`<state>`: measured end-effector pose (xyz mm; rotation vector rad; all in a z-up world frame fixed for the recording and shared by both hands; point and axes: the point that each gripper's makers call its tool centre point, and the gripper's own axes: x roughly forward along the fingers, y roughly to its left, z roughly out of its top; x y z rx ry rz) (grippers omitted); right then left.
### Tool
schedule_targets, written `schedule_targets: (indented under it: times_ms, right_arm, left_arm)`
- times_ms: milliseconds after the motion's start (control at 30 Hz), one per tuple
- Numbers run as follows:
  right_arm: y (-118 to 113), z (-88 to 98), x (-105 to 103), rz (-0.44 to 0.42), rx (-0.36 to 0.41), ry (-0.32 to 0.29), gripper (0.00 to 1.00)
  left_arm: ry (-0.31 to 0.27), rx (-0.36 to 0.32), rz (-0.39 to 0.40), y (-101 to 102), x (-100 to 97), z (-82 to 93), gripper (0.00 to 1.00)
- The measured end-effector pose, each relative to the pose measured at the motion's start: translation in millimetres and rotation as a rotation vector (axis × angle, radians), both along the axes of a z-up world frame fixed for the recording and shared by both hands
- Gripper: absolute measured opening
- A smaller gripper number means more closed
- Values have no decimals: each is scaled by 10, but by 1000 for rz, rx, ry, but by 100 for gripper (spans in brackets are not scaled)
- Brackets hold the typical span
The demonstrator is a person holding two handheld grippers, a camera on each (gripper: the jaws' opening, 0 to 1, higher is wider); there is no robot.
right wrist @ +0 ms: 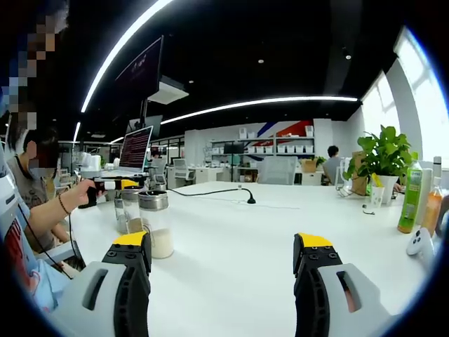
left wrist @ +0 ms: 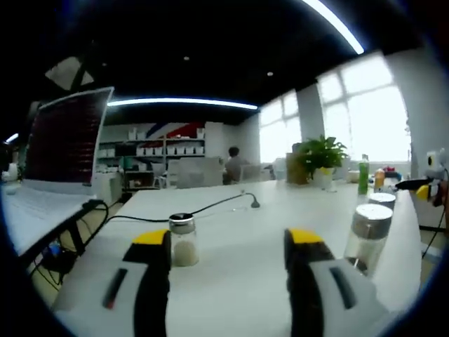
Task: Rotate the seasoning bottle until the label or dispensing opening points toward the visible target arrow and the bottle remains upright within the marked orientation range
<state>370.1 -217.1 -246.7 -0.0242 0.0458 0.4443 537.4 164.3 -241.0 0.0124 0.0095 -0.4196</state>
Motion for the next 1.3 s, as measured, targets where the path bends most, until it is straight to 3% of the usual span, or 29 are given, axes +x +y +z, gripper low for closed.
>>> schedule_targets:
  times_ms: [133,300,567,667,933,1133,1300]
  right_arm:
    - [34,11,-4,12,-1,0,86]
    - [37,30,8,15,-3,-3,86]
    - [16,32,26,8,0,-2,86]
    - [20,52,23,9,-1,-6,86]
    - [13,73,30,6,-5,-16,86]
    - [-4,78,27,5,-10,-28,86]
    - [-5,70,26,7,-8,-26,86]
  left_arm:
    - [3,21,9,-14,125,-44,69]
    - [-47,-13,19,25,228,35,68]
    - [-20,1,60,113,496,-63,68]
    - [-36,44,90,140,615,-96,68]
    - [-40,27,83,89,745,-86,67]
    - [-36,4,114,198,861,-122,67]
    - [-57,42,105,176,958,-111,65]
